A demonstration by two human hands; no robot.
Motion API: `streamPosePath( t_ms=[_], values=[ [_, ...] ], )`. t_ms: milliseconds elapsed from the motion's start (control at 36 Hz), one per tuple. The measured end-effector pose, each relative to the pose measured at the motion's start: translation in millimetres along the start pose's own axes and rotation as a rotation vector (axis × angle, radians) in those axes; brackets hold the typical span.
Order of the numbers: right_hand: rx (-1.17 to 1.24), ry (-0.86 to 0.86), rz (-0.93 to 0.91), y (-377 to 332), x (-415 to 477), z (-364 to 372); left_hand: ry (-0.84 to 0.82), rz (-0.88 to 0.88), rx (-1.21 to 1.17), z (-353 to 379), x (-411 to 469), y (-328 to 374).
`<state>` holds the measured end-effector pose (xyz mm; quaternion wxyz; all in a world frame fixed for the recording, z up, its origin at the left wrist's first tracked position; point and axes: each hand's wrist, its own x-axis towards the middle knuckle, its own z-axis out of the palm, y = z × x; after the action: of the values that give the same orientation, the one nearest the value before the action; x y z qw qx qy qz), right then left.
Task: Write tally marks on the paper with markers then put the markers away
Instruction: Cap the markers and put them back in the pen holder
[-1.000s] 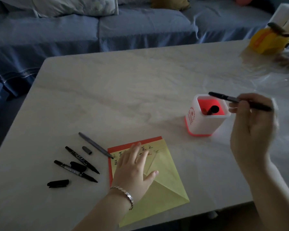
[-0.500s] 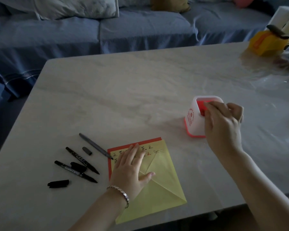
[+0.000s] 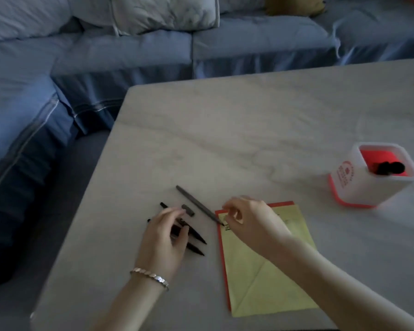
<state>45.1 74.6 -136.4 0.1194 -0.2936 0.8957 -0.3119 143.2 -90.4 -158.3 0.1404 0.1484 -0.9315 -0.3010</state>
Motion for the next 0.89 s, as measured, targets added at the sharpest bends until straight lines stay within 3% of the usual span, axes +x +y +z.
streamPosePath(
  t_ms=[278,417,583,806,889],
  values=[
    [-0.278,-0.175,0.181,-33.3,61.9,42.1,0.024,-0.067,-0.001,-16.8,12.1,-13.7],
    [-0.06,-0.181,0.24,-28.0,47.5,29.7,-0.043,-0.004,0.072,-4.7,28.6,-14.6],
    [0.176,-0.064,0.247,-9.5,8.0,0.6,-0.121,0.009,0.165,12.4,42.9,-16.5],
    [0.274,0.026,0.259,9.8,-22.4,-21.8,-0.151,0.008,0.311,22.8,43.5,-7.2],
    [0.353,0.077,0.27,12.8,-27.9,-27.5,-0.069,-0.012,0.146,20.6,36.0,5.2]
  ],
)
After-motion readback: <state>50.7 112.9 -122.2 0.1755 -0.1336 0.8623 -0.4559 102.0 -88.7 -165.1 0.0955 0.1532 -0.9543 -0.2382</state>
